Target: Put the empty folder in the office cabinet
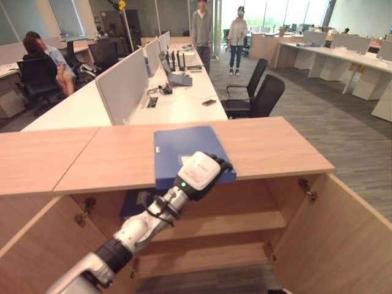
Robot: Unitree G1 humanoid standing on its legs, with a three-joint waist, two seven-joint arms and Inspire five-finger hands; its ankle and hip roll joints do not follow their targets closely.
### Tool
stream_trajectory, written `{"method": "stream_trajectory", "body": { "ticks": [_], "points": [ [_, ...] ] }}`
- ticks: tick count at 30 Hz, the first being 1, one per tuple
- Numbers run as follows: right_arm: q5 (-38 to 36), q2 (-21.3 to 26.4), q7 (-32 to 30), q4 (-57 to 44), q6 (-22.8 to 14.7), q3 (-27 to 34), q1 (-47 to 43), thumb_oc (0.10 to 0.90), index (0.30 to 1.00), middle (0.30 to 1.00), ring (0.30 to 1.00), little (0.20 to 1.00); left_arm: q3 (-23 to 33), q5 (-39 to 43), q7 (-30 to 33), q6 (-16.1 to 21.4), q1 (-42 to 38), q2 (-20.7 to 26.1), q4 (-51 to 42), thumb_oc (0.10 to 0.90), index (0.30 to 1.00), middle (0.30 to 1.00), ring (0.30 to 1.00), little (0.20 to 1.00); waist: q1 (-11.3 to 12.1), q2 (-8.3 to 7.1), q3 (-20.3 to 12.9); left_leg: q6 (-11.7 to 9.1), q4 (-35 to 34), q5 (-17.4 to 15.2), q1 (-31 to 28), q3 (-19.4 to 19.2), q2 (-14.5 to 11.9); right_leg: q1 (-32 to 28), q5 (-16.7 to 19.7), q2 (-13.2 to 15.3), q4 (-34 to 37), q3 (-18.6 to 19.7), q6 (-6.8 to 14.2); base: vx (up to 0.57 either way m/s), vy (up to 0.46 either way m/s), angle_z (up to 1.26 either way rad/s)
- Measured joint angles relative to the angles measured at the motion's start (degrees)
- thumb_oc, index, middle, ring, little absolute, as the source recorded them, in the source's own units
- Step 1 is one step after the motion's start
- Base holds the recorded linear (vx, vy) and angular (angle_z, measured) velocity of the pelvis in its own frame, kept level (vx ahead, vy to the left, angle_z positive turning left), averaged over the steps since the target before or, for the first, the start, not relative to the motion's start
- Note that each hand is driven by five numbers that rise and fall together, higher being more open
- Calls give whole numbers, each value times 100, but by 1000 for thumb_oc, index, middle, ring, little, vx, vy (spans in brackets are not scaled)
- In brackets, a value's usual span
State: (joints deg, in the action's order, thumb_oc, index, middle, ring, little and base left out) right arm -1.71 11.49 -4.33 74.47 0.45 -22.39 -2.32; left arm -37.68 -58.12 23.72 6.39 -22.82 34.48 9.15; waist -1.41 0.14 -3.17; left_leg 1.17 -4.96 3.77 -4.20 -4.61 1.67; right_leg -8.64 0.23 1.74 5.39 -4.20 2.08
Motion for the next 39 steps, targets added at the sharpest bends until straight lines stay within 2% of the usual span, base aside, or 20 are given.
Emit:
{"method": "stream_trajectory", "body": {
  "ticks": [4,8,11,15,18,19,21,24,28,31,33,39],
  "points": [
    [0,-3,-7,1,0,18,3,800,900,900,900,900,113,-116,102,-16,53,-4,56,400,300,300,300,300,-4,0,-7,-5,-1,0,-2,-7,-14,1,5,-13,0,16,-8,10,-5,-2],
    [-2,-7,-67,-5,-4,37,20,800,900,900,900,900,698,22,65,1,629,-3,-332,400,300,300,300,300,-9,7,-11,-2,-1,-3,-5,-45,-33,11,6,-27,1,38,-15,-6,-4,-3],
    [-3,-18,-118,-4,-2,96,44,800,900,900,900,900,1456,588,-67,87,1475,42,-1059,400,300,300,300,300,9,2,-6,-3,1,-16,-4,-31,-35,9,-7,-32,1,35,-29,25,-3,1],
    [-7,-5,-125,-4,-16,192,142,800,900,900,900,900,1760,1083,-196,262,1774,55,-1467,400,300,300,300,300,166,-9,2,11,0,-7,2,17,-29,-6,-19,-29,1,-11,-21,-14,-1,8],
    [-9,2,-121,0,-44,283,190,800,900,900,900,900,2087,2541,-1060,296,2172,243,-2657,400,300,300,300,300,207,-14,25,36,-3,19,22,86,-7,-18,-38,-13,1,-92,-3,10,6,13],
    [-14,9,-120,4,-46,325,214,800,900,900,900,900,2102,2885,-1176,431,2174,283,-2833,400,300,300,300,300,245,-8,37,13,-2,4,11,101,3,-41,-39,-5,1,-105,-1,-7,19,7],
    [-14,24,-110,38,-61,329,217,800,900,900,900,900,1976,4024,-1794,496,2218,300,-3373,400,300,300,300,300,315,24,41,17,-2,-3,5,116,26,-48,-52,13,1,-104,17,1,18,7],
    [-11,25,-89,67,-97,343,202,800,900,900,900,900,1928,6274,-2557,893,2063,550,-4116,400,300,300,300,300,297,30,68,17,-2,-3,-5,156,49,-70,-51,28,1,-112,27,1,9,4],
    [-4,57,71,71,-82,280,157,800,900,900,900,900,1696,8515,-2824,883,1712,303,-4275,400,300,300,300,300,297,46,88,14,-2,0,-4,169,50,-74,-44,28,1,-121,31,0,0,0],
    [-5,65,121,74,-81,287,156,800,900,900,900,900,1509,9147,-2842,773,1714,228,-4250,400,300,300,300,300,293,49,92,7,-1,6,-2,171,42,-71,-45,18,1,-122,27,0,0,0],
    [-4,68,127,72,-84,287,155,800,900,900,900,900,1470,9352,-2874,625,1722,246,-4081,400,300,300,300,300,296,55,97,7,-1,7,-1,182,39,-71,-51,13,1,-139,24,0,0,0],
    [-1,50,128,74,-129,277,63,800,900,900,900,900,1463,9680,-2897,483,1736,246,-3860,400,300,300,300,300,306,57,282,11,1,11,-9,191,40,-86,-54,14,1,-171,27,0,0,0]
  ]
}}
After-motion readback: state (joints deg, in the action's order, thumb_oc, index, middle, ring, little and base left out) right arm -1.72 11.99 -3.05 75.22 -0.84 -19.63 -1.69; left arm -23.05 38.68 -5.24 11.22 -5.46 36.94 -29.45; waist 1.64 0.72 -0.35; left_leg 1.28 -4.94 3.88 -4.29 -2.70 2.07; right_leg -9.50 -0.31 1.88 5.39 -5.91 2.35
